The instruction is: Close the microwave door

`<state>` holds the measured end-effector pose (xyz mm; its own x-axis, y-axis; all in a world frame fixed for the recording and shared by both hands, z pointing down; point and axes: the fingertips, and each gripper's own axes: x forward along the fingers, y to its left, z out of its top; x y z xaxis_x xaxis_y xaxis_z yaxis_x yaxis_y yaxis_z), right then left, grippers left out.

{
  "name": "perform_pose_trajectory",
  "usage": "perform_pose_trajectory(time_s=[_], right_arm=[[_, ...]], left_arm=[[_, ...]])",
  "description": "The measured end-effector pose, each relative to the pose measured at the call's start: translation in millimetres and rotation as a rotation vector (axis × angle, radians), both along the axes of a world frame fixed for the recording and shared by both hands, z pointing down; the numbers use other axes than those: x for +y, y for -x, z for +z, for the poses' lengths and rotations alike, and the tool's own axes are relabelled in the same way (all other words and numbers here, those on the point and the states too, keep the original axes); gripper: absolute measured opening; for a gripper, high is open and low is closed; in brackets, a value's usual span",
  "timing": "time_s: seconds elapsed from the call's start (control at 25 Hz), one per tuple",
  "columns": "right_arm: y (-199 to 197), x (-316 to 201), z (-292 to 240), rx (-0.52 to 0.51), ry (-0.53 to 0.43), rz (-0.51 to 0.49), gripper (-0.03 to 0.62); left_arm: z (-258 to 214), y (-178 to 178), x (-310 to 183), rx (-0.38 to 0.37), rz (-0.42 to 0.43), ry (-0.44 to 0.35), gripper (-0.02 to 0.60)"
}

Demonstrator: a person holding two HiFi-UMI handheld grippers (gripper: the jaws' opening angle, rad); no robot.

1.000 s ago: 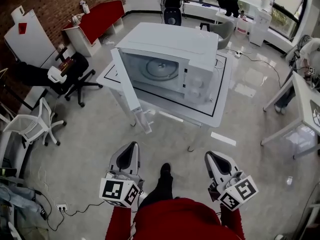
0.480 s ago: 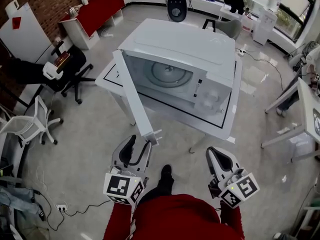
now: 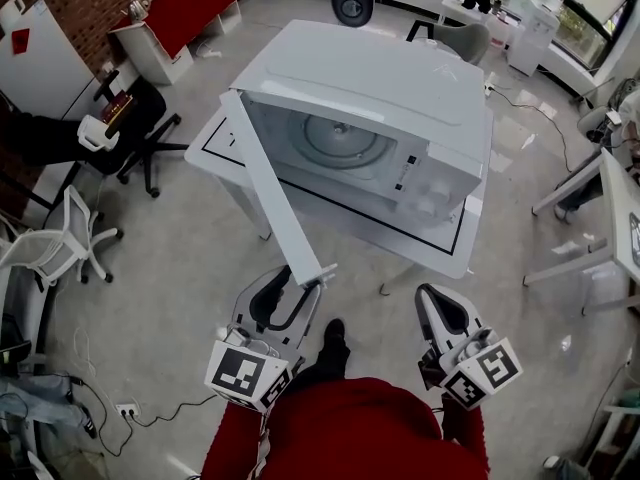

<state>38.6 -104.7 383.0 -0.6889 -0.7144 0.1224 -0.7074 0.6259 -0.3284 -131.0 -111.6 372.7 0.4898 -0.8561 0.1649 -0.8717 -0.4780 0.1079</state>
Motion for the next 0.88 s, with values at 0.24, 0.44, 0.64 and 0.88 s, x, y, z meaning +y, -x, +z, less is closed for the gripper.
perform_pose_trajectory(time_s=[0.24,0.44,0.64,0.88], right_arm=[[-8.0,-7.8,-0.9,0.004,0.003,0.040,0.014],[-16.1,-16.2,0.4,0.004,0.001,0.086,0.014],[-23.5,-23.4,2.9,0.004,0.004,0.128,0.014],[-32.3,-35.0,5.0,-0.007,0.008,0.173,0.015]], left_arm=[[-0.4,-26.2,-15.5,-0.001,0.094,-0.002,0.187],[0.0,-49.6,-35.6,-0.013,0.177,-0.011,0.189],[-0.2,-68.6,-54.0,-0.041,0.239,-0.012,0.187],[4.6,-85.2,-76.9,-0.032,0.293,-0.016,0.184]])
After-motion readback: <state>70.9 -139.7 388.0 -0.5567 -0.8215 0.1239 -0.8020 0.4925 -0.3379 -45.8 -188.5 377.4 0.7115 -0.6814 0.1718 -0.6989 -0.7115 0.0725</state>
